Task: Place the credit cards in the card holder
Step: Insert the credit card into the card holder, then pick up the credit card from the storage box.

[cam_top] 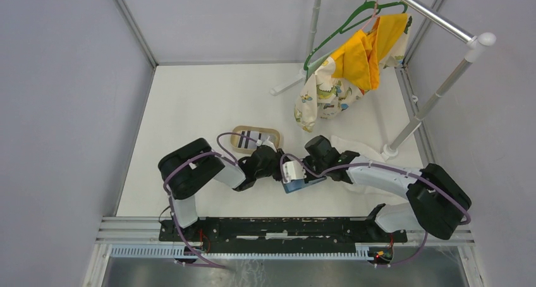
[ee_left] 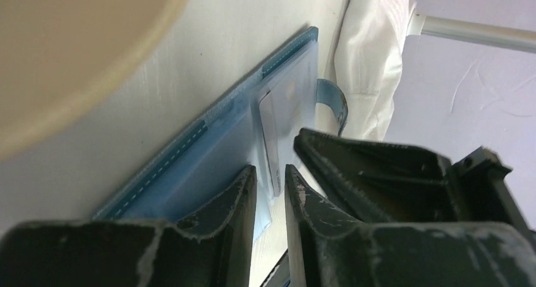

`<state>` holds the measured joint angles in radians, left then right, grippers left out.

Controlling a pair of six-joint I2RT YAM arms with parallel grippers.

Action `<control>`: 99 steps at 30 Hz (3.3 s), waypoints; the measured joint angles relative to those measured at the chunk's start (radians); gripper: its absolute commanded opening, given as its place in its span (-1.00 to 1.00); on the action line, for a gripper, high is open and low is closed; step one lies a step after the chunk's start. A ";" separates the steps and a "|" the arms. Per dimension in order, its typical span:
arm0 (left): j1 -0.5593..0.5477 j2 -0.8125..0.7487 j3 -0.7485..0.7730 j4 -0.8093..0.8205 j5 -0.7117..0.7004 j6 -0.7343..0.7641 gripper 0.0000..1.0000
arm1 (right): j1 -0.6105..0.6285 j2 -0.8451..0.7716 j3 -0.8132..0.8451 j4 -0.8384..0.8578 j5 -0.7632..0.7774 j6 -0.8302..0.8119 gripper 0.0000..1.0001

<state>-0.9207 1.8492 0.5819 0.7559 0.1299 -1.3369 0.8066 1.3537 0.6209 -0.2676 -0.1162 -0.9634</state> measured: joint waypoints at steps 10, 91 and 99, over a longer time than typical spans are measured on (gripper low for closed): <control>-0.002 -0.171 -0.016 -0.219 -0.026 0.153 -0.38 | -0.161 -0.098 0.029 -0.056 -0.295 0.002 -0.94; 0.393 -0.078 0.399 -0.765 0.243 0.738 -0.22 | -0.345 -0.159 0.049 -0.138 -0.647 -0.006 -0.50; 0.393 -0.078 0.368 -0.664 0.348 0.689 -0.24 | -0.345 -0.160 0.049 -0.138 -0.647 -0.006 -0.51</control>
<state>-0.5278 1.7714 0.9497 0.0921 0.4774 -0.6479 0.4614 1.1938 0.6697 -0.4061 -0.7631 -0.9699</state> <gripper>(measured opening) 0.389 0.249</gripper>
